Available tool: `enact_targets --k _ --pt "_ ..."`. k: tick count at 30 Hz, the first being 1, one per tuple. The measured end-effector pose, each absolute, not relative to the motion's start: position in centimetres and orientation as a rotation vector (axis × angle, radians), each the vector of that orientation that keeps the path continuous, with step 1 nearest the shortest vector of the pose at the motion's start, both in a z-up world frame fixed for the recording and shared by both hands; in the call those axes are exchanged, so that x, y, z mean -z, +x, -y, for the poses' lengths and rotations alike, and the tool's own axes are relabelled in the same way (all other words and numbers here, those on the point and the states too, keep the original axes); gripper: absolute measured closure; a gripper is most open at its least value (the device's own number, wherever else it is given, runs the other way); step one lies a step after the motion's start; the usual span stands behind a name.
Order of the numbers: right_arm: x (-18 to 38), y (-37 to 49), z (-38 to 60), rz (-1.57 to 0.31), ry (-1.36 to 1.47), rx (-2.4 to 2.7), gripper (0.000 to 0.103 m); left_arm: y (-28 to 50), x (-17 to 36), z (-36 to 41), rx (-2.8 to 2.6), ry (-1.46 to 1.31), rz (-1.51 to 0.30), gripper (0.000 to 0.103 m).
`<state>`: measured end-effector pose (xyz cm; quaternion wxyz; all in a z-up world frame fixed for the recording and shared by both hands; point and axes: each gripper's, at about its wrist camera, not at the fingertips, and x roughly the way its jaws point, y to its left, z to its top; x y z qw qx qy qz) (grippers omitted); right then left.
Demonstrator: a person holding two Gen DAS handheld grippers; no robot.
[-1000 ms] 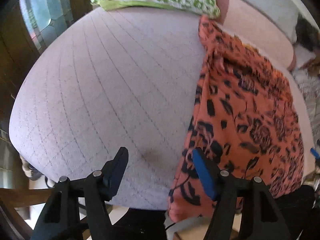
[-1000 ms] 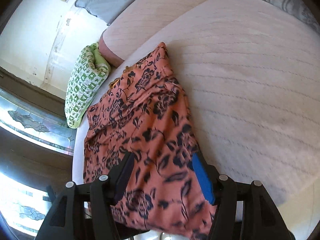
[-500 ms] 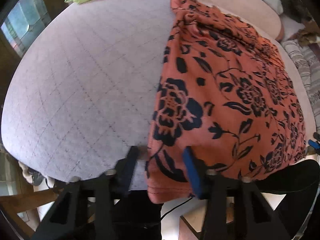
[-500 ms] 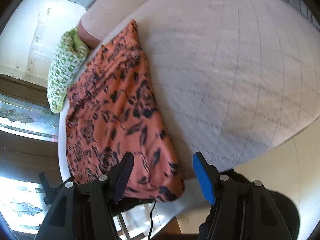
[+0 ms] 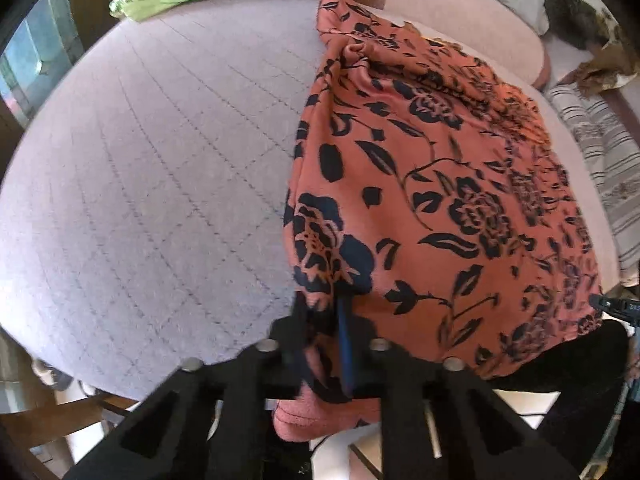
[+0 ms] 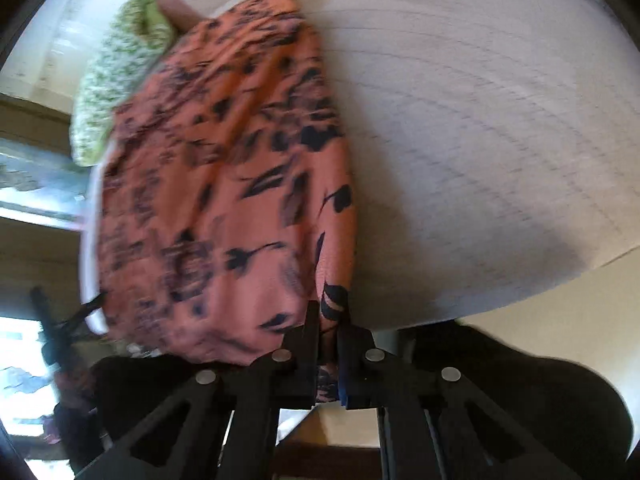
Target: Fold small clothes
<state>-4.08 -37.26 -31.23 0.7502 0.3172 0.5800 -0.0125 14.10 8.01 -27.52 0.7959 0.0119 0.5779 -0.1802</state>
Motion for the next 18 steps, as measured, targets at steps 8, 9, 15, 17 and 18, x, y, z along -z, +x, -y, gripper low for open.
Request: enact_targets --k 8,9,15,17,18 --pt "23.6 -2.1 40.1 -0.943 0.911 -0.160 0.096 16.2 23.7 -10.2 0.487 -0.184 -1.175 0.095" --pt "22.8 -1.8 40.8 -0.897 0.923 -0.163 0.096 16.5 23.0 -10.2 0.492 -0.188 -1.152 0.095" --pt "23.1 -1.0 42.4 -0.871 0.942 -0.111 0.096 17.4 24.6 -9.7 0.413 -0.116 -1.224 0.060" --pt "24.5 -1.1 42.1 -0.912 0.952 -0.098 0.096 17.5 26.6 -10.2 0.384 -0.132 -1.293 0.054" --pt "25.0 -1.0 42.1 -0.928 0.964 -0.098 0.096 17.4 27.7 -10.1 0.378 -0.139 -1.334 0.054"
